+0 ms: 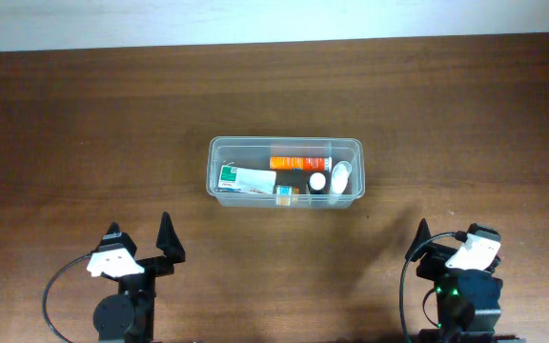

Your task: Pack container

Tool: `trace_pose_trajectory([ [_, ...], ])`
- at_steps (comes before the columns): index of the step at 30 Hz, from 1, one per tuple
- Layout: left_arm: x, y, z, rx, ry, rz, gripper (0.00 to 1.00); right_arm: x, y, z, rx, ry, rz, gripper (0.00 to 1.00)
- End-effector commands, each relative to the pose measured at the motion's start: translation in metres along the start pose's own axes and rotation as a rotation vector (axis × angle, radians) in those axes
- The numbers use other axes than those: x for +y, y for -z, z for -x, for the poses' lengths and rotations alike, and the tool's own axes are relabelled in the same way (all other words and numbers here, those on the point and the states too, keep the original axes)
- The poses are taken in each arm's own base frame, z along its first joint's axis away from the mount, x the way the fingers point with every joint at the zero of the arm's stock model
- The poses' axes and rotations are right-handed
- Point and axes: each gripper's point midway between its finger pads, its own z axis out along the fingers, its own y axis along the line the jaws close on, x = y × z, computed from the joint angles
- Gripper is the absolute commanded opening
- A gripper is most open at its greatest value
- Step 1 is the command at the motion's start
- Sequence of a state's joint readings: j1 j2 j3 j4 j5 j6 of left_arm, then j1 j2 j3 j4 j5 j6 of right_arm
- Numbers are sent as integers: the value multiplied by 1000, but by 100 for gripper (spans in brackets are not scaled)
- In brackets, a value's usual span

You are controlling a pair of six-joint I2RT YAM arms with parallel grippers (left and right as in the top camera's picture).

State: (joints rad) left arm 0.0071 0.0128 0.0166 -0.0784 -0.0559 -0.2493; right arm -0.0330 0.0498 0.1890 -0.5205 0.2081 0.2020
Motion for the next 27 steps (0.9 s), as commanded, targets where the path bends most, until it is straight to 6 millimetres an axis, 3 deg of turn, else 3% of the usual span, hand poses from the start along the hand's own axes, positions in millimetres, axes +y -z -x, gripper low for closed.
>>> trace_pose_trajectory([
  [1,-2,0,-2,2,-13,-13,100,0,-1,-6,-4,-1,8,98],
  [6,-2,0,-2,2,-13,-13,100,-1,-4,-14,16,3,7,98],
  [27,-2,0,-2,2,-13,-13,100,-1,-4,-14,15,4,7,98],
])
